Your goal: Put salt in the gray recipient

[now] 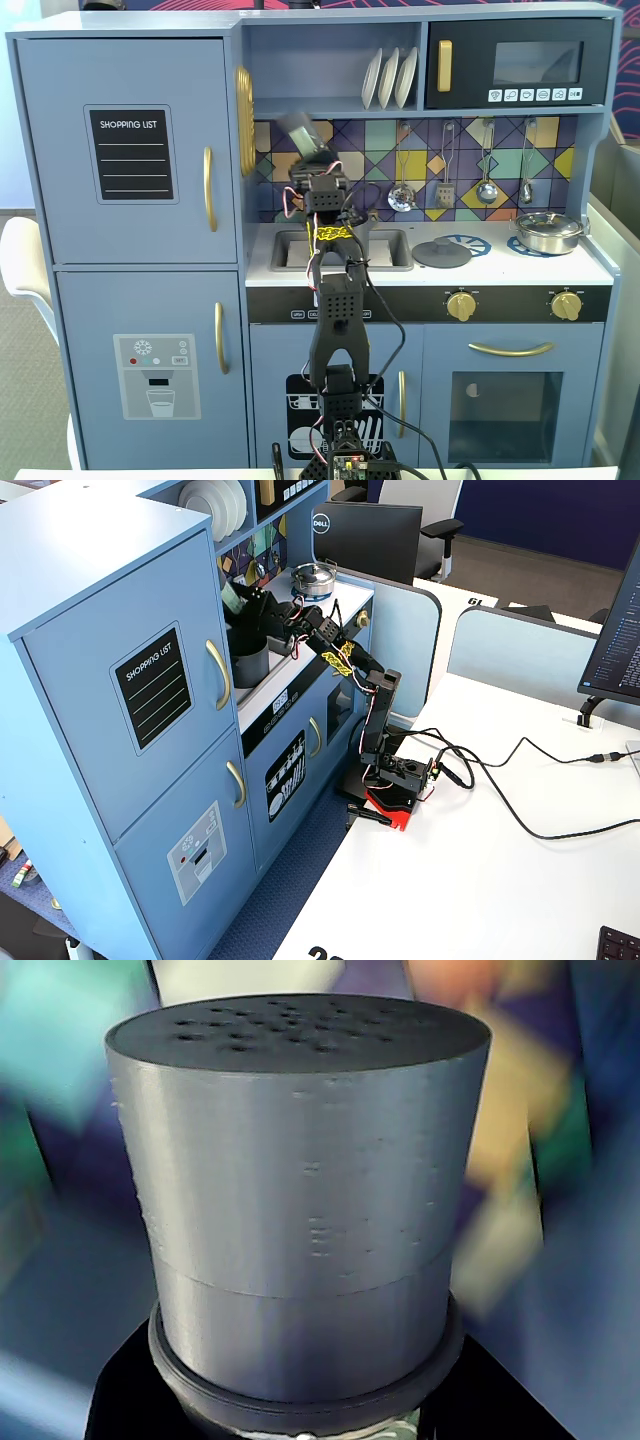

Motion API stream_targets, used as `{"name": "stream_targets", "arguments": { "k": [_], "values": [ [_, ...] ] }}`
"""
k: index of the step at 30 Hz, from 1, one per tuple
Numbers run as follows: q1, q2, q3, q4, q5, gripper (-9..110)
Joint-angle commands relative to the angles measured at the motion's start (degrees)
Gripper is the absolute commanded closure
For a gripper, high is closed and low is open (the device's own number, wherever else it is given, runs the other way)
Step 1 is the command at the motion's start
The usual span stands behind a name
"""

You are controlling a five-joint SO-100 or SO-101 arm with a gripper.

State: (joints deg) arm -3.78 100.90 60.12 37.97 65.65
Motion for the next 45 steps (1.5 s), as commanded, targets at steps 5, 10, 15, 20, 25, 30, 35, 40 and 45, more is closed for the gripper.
{"name": "stream_targets", "arguments": {
  "k": [5, 10, 15, 20, 25, 30, 35, 40, 45],
  "values": [
    [0.53, 2.2, -1.58, 4.13, 0.18, 101],
    [5.1, 6.68, 8.88, 9.05, 0.18, 101],
    [4.66, 7.12, 9.76, 7.12, -1.05, 101],
    [-0.18, 4.22, 1.05, 0.97, -2.2, 101],
    [-1.76, 2.02, -5.45, 0.0, -2.81, 101],
    [1.85, 4.83, 0.62, 5.36, -1.67, 101],
    [7.03, 7.21, 7.73, 10.72, -0.53, 101],
    [5.19, 7.21, 8.35, 5.54, -1.49, 101],
    [-1.76, 1.93, -3.08, -0.35, -4.39, 101]
  ]
}}
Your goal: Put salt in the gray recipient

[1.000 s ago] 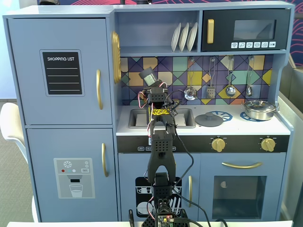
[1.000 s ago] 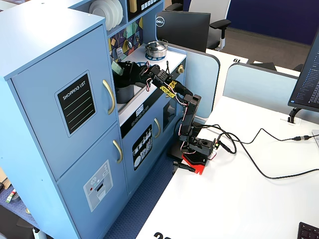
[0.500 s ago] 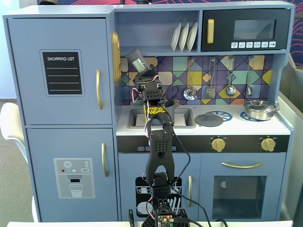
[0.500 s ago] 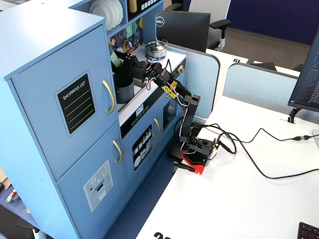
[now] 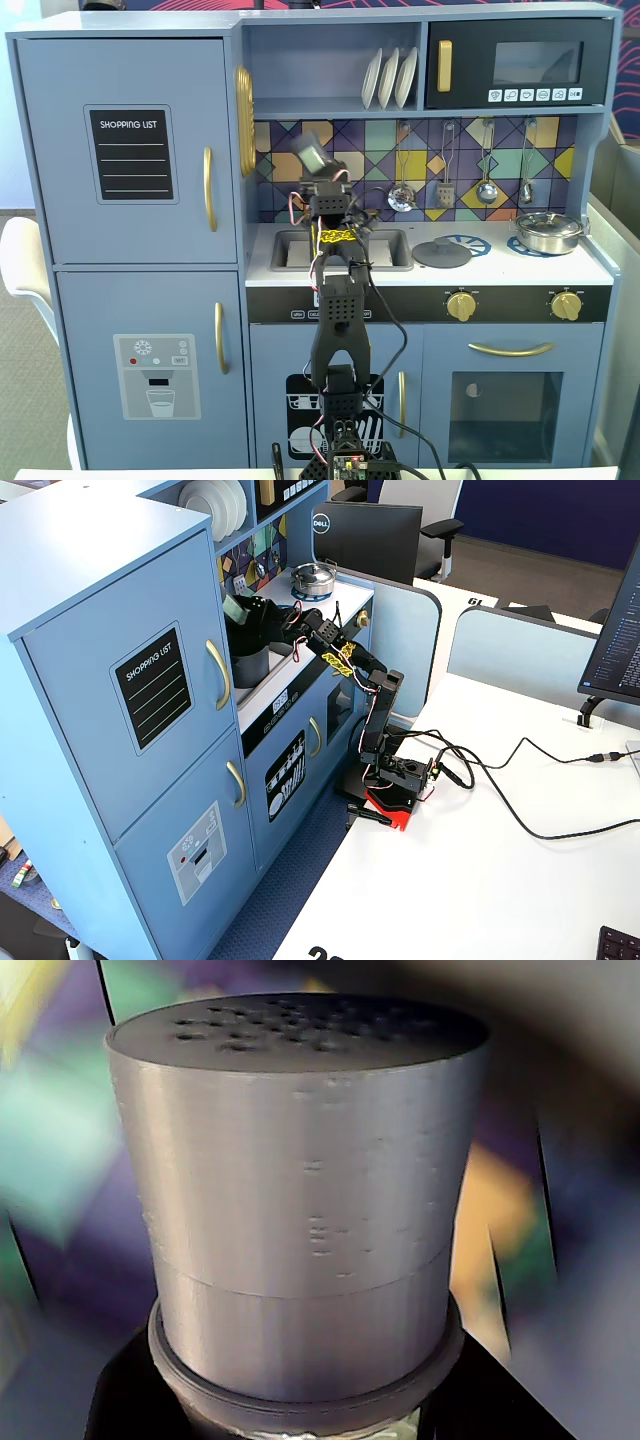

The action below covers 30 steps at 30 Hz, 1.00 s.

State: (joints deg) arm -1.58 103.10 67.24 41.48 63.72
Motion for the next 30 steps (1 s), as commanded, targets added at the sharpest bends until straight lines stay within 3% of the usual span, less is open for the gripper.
{"name": "stream_targets", "arguments": {
  "k": [1, 7, 15, 20, 26, 30],
  "values": [
    [-5.1, -1.23, -12.66, -4.57, -4.22, 101],
    [-2.29, -1.49, -16.87, 1.49, -25.58, 101],
    [29.09, -0.88, -20.57, 14.41, -65.57, 101],
    [46.58, -0.79, -19.95, 10.46, -97.56, 101],
    [55.11, -1.23, -19.34, 0.44, -131.04, 101],
    [54.05, -2.11, -18.72, -0.7, -138.87, 101]
  ]
}}
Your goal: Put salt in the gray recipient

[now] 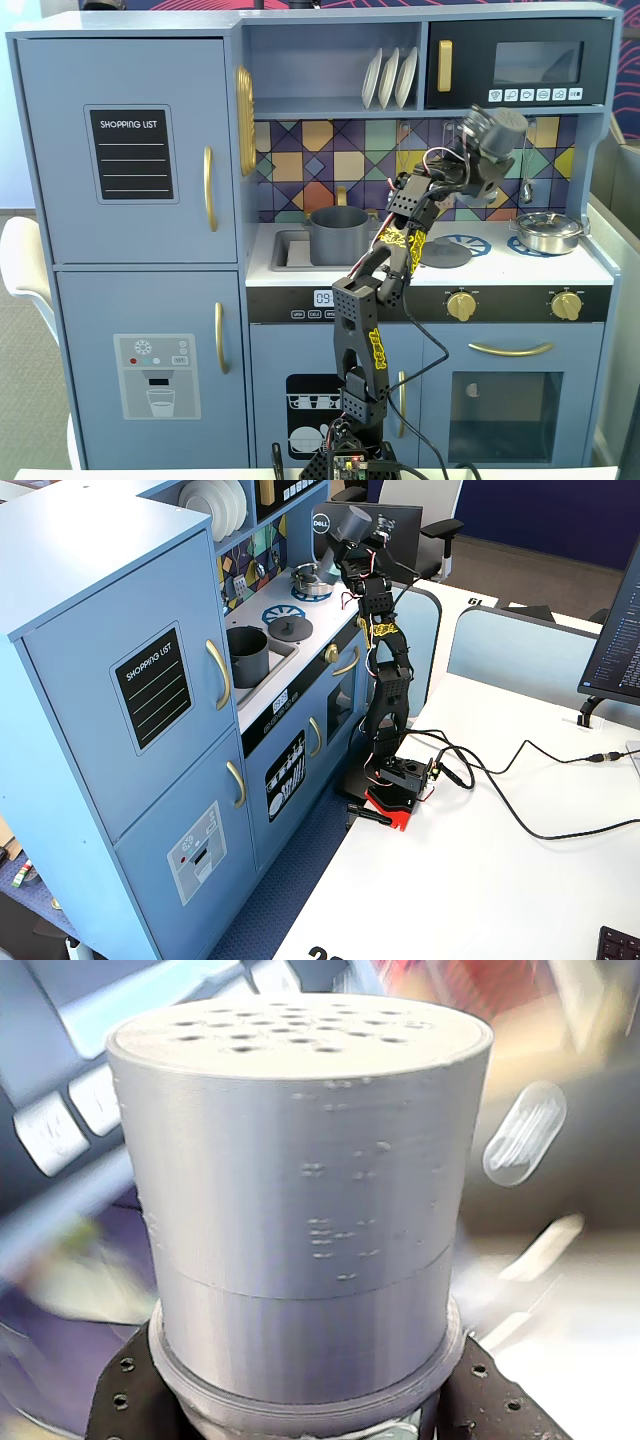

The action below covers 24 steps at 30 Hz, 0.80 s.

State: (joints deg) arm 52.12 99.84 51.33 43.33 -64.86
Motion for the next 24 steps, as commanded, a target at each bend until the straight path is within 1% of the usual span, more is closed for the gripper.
{"name": "stream_targets", "arguments": {
  "k": [1, 5, 9, 14, 24],
  "values": [
    [-0.35, 0.97, -2.02, -2.55, -12.39, 101],
    [-2.81, 0.18, 3.78, -7.21, -16.08, 101],
    [-3.43, 0.18, 13.89, -17.4, -18.72, 101],
    [-3.69, -1.58, 21.27, -28.04, -18.46, 101],
    [-2.55, -4.39, 30.5, -38.41, -19.6, 101]
  ]
}}
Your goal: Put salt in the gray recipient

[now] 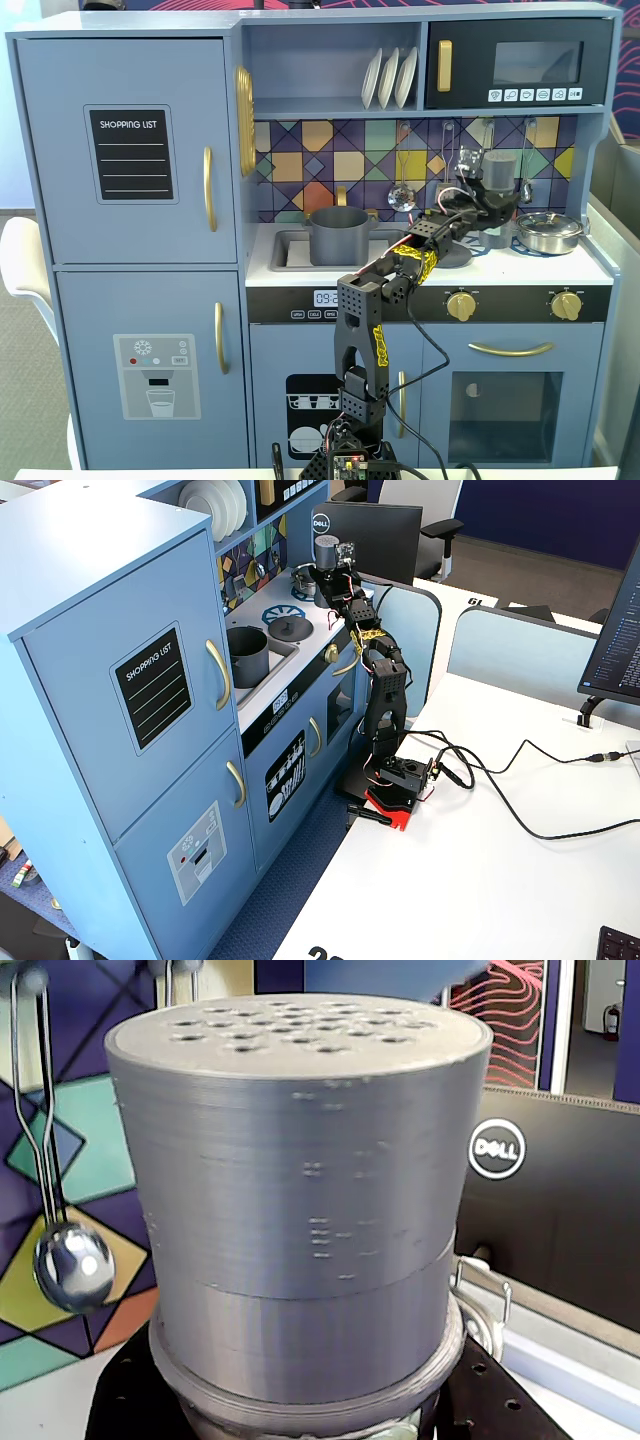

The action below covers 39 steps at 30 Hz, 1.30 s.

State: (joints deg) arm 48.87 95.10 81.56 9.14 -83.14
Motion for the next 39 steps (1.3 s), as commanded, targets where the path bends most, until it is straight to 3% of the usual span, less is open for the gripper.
{"name": "stream_targets", "arguments": {
  "k": [1, 29, 32, 36, 39],
  "values": [
    [0.88, -0.09, 0.62, -4.92, -1.32, 101],
    [3.34, 0.79, 12.48, -10.11, -1.93, 101],
    [3.6, 1.05, 12.66, -9.93, -1.49, 92],
    [5.71, 2.29, 13.1, -7.47, 3.52, 56],
    [6.59, 3.08, 13.27, -6.15, 0.35, 49]
  ]
}}
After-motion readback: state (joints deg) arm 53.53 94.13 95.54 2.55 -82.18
